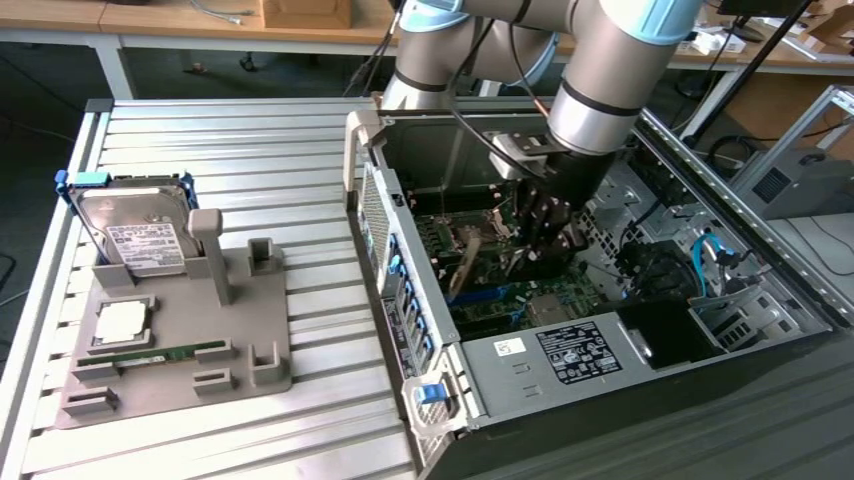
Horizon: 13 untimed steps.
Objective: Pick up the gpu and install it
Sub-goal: 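Insert the gpu into the slot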
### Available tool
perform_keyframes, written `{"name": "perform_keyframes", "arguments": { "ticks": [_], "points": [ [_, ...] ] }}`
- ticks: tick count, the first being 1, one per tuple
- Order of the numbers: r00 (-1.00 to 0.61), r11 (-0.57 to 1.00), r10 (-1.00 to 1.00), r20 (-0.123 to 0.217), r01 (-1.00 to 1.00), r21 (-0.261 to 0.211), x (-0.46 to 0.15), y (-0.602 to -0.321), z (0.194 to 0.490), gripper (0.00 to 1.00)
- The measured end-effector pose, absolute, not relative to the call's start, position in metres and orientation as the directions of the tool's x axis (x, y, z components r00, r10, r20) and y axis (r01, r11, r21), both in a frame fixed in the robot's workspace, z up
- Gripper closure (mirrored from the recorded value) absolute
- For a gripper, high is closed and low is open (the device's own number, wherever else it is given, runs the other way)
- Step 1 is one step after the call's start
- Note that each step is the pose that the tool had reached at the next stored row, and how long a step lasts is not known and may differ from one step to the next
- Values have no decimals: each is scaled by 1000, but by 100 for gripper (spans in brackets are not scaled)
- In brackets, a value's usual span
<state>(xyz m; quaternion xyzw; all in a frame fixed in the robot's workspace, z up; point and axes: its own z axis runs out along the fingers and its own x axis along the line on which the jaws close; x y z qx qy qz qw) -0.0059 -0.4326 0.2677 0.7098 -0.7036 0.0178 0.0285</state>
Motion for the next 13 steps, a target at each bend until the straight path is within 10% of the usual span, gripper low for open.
{"name": "perform_keyframes", "arguments": {
  "ticks": [13],
  "points": [
    [9,-8,-998,66,-1000,15,-14,-434,265,73]
  ]
}}
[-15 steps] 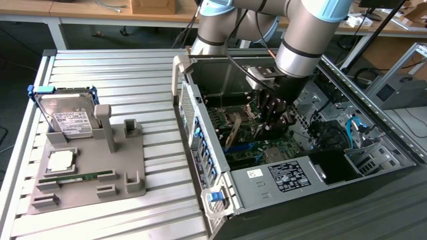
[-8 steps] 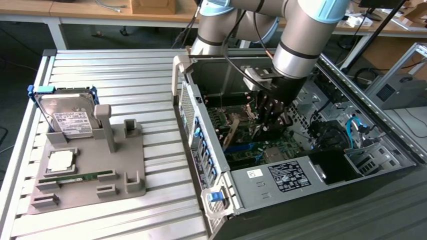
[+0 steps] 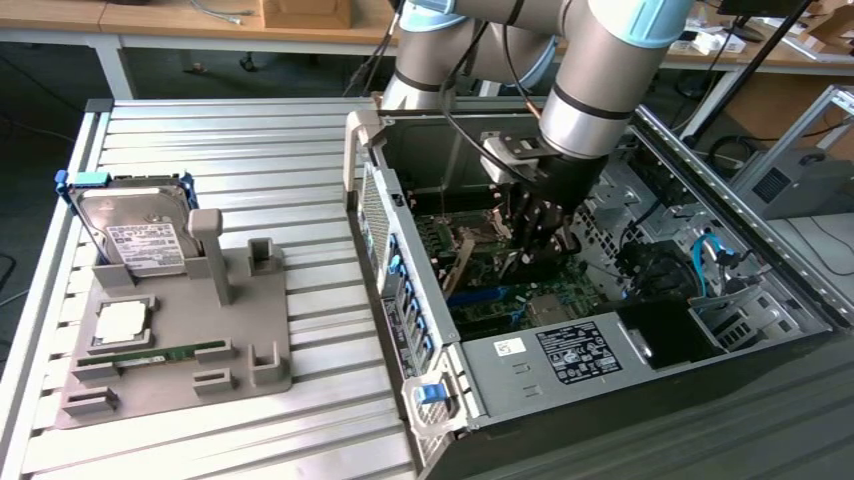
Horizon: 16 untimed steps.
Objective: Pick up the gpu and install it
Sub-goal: 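Insert the gpu into the slot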
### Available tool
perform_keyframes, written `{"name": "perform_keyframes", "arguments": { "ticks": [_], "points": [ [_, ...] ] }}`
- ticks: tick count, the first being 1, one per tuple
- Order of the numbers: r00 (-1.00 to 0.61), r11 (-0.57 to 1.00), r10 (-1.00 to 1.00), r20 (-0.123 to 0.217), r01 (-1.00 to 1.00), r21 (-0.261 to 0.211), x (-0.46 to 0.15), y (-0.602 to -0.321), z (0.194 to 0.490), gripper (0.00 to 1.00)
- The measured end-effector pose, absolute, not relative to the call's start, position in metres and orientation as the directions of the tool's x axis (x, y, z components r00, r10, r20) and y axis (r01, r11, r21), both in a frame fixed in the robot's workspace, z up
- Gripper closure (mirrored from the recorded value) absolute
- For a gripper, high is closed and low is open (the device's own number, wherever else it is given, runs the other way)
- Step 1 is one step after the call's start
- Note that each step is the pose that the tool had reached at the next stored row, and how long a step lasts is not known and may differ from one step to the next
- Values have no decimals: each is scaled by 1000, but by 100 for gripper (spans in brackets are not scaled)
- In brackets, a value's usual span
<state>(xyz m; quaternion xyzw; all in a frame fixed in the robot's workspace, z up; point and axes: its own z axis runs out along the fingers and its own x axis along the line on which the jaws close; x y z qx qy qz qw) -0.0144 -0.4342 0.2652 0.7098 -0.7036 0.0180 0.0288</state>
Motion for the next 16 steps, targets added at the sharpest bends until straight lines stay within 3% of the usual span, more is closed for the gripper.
{"name": "perform_keyframes", "arguments": {
  "ticks": [5,10,16],
  "points": [
    [9,-8,-998,66,-1000,10,-15,-434,265,73],
    [5,-8,-998,66,-999,-51,-15,-434,265,73],
    [5,-8,-998,67,-999,-52,-15,-434,265,73]
  ]
}}
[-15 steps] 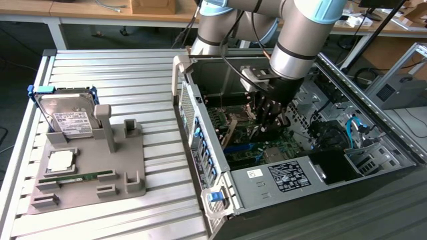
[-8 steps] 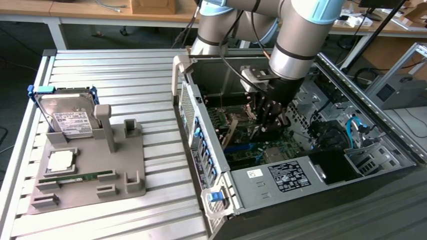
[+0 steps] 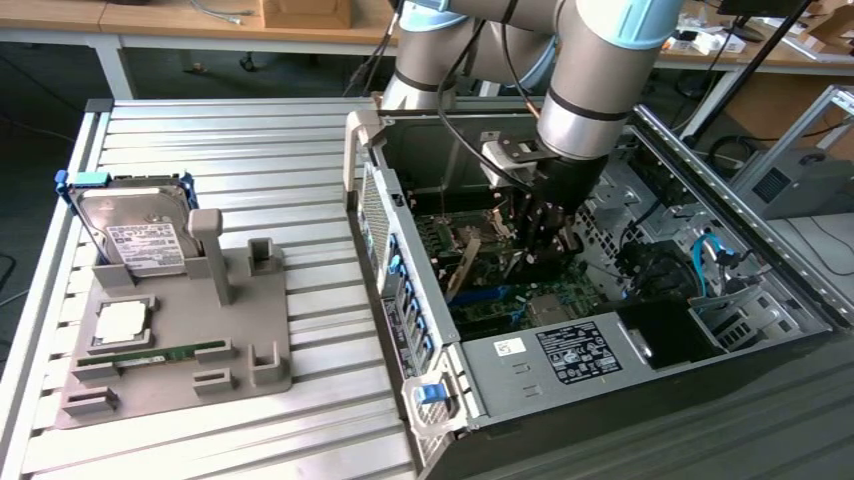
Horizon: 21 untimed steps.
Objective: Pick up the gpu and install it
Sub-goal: 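Insert the gpu into the slot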
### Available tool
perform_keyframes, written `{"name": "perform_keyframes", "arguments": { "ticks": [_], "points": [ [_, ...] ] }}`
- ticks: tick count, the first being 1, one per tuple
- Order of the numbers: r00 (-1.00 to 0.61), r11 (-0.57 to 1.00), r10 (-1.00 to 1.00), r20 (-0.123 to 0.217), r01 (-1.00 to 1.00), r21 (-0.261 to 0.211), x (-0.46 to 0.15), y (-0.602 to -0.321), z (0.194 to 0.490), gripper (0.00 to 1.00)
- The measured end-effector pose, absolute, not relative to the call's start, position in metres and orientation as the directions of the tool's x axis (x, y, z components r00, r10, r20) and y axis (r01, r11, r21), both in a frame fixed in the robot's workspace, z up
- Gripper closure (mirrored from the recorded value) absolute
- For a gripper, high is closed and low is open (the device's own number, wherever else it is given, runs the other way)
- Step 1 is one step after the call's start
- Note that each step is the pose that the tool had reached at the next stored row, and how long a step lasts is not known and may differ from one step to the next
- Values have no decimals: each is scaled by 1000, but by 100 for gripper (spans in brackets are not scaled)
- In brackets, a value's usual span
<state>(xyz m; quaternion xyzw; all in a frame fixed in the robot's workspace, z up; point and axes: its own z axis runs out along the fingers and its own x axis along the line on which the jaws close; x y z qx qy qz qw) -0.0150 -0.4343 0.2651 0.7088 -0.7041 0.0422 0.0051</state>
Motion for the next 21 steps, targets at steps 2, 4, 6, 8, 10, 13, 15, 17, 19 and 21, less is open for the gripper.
{"name": "perform_keyframes", "arguments": {
  "ticks": [2,4,6,8,10,13,15,17,19,21],
  "points": [
    [5,-8,-998,65,-999,-52,-15,-434,269,73],
    [5,-8,-998,59,-999,-52,-15,-434,273,73],
    [5,-7,-999,51,-999,-52,-15,-434,278,73],
    [5,-7,-999,42,-999,-52,-15,-434,282,73],
    [5,-7,-999,33,-999,-52,-15,-434,286,73],
    [5,-6,-1000,19,-999,-53,-15,-434,295,73],
    [5,-6,-1000,18,-999,-53,-15,-434,295,73],
    [5,-6,-1000,18,-999,-53,-15,-434,295,73],
    [5,-6,-1000,19,-998,-65,-15,-434,295,73],
    [4,-6,-1000,19,-996,-91,-15,-434,295,73]
  ]
}}
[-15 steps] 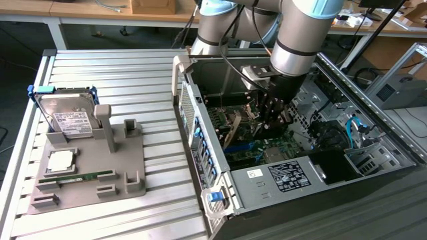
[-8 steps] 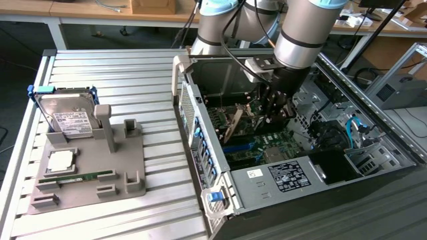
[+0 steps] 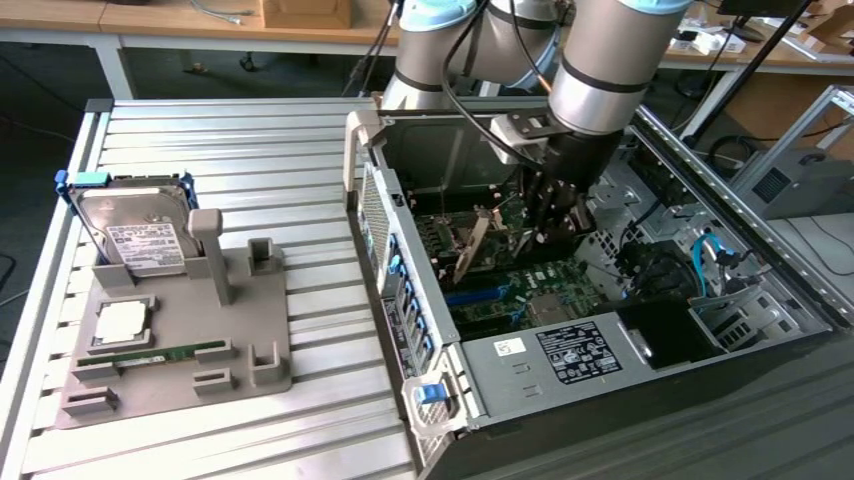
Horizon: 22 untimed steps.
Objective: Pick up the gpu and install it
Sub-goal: 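Insert the gpu into the slot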
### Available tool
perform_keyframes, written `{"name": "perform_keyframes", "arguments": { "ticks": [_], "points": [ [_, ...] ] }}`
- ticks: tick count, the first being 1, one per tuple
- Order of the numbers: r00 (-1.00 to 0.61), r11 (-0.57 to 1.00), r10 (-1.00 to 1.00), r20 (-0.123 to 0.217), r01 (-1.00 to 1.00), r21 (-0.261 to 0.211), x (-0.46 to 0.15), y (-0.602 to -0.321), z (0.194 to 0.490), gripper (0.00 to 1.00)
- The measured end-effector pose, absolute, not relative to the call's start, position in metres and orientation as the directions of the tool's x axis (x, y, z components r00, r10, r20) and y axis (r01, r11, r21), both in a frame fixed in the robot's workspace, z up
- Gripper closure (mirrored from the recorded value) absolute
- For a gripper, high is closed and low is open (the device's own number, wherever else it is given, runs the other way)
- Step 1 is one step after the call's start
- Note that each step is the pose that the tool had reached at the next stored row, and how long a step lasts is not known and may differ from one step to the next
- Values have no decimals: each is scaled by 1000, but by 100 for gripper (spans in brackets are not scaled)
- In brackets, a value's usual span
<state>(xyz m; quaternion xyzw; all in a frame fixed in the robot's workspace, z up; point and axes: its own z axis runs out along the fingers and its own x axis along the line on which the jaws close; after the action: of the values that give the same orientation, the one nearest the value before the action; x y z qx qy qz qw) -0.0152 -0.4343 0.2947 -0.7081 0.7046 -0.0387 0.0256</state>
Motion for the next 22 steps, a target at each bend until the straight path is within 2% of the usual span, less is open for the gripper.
{"name": "perform_keyframes", "arguments": {
  "ticks": [5,22],
  "points": [
    [3,-6,-1000,19,-987,-163,-15,-434,294,73],
    [3,-6,-1000,19,-987,-163,-38,-444,292,73]
  ]
}}
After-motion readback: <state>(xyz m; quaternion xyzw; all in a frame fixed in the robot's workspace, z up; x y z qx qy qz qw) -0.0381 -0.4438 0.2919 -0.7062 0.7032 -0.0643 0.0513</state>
